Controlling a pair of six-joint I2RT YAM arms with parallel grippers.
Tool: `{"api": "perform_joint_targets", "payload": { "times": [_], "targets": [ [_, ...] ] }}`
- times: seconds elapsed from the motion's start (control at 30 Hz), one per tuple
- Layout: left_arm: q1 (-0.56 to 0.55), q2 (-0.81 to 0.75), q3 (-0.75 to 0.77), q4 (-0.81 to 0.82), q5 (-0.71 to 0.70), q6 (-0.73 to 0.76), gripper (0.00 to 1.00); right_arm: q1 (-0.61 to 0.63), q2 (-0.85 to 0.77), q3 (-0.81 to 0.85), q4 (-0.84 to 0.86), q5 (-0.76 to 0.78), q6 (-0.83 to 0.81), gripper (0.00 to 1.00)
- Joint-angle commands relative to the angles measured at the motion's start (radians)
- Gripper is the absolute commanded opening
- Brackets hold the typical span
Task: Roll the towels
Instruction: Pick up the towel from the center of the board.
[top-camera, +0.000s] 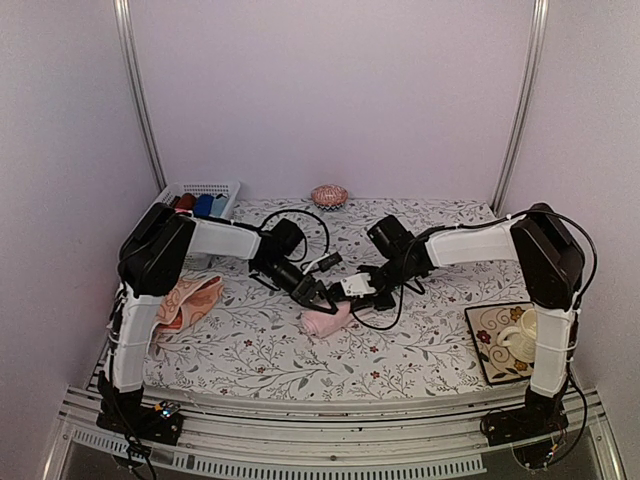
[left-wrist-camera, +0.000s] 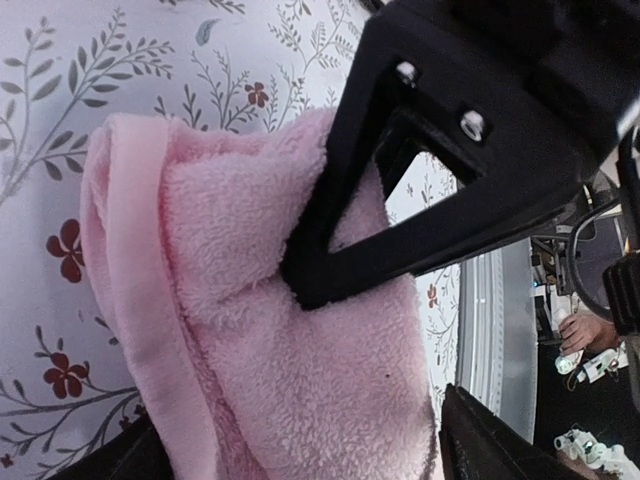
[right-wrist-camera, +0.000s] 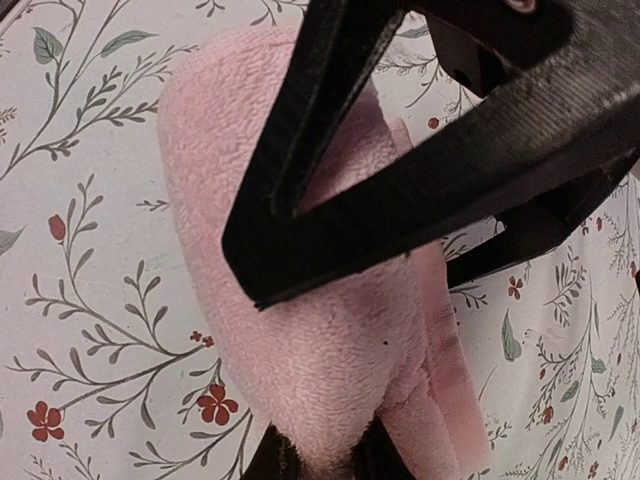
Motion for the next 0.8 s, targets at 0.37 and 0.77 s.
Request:
{"api": "perform_joint_targets", "payload": {
  "times": [0.37, 0.77],
  "targets": [
    [-0.058, 0.069, 0.077, -0.129, -0.079, 0.038, 0.53, -0.016, 0.117, 0.146, -0.130, -0.009, 0.055, 0.16],
    [-0.063, 0.058, 0.118, -0.156, -0.086, 0.036, 0.03, -0.024, 0.100, 0.178, -0.118, 0.032, 0.105, 0.34]
  ]
}}
